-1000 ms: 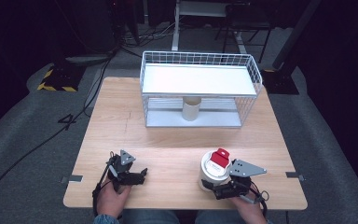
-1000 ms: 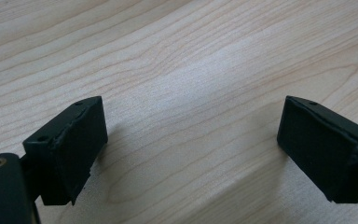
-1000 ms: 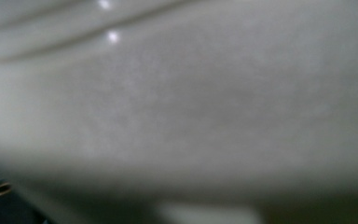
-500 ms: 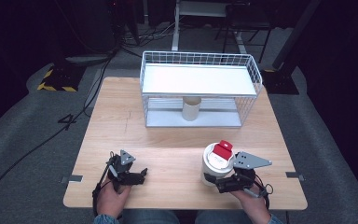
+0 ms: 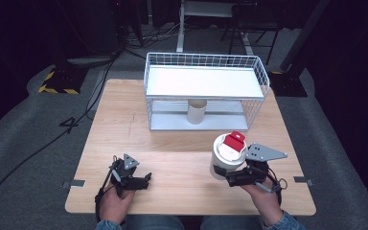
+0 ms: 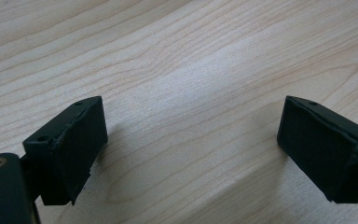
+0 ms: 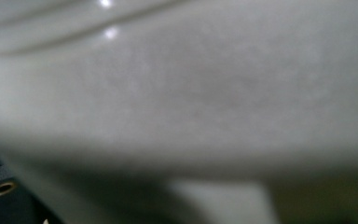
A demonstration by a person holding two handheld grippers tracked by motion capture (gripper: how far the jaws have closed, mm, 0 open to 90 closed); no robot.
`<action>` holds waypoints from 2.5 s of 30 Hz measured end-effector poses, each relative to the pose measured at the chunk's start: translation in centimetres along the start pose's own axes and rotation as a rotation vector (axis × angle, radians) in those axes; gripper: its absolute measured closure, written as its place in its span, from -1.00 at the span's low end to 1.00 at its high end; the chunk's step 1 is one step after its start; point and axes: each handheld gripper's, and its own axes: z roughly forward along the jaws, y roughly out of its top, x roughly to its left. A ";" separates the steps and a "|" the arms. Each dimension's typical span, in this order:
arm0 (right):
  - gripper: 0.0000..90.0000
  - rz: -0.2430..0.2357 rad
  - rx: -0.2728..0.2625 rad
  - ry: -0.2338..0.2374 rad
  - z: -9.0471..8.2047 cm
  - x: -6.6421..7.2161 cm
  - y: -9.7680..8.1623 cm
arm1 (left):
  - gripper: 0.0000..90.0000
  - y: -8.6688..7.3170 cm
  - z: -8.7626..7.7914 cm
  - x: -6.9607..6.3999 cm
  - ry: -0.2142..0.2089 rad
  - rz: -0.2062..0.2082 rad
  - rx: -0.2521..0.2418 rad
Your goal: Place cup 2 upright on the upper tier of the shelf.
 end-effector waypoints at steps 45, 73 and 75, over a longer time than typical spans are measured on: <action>-0.79 0.020 -0.045 -0.088 0.3 -5.7 13.0 | -0.82 0.1 0.1 0.0 0.002 -0.009 0.004; -0.79 0.064 -0.064 -0.201 3.2 -10.3 18.7 | -0.86 0.5 0.4 0.0 0.005 -0.004 0.012; -0.79 0.066 -0.068 -0.213 3.5 -10.7 19.1 | -0.86 0.5 0.4 0.0 0.005 -0.006 0.012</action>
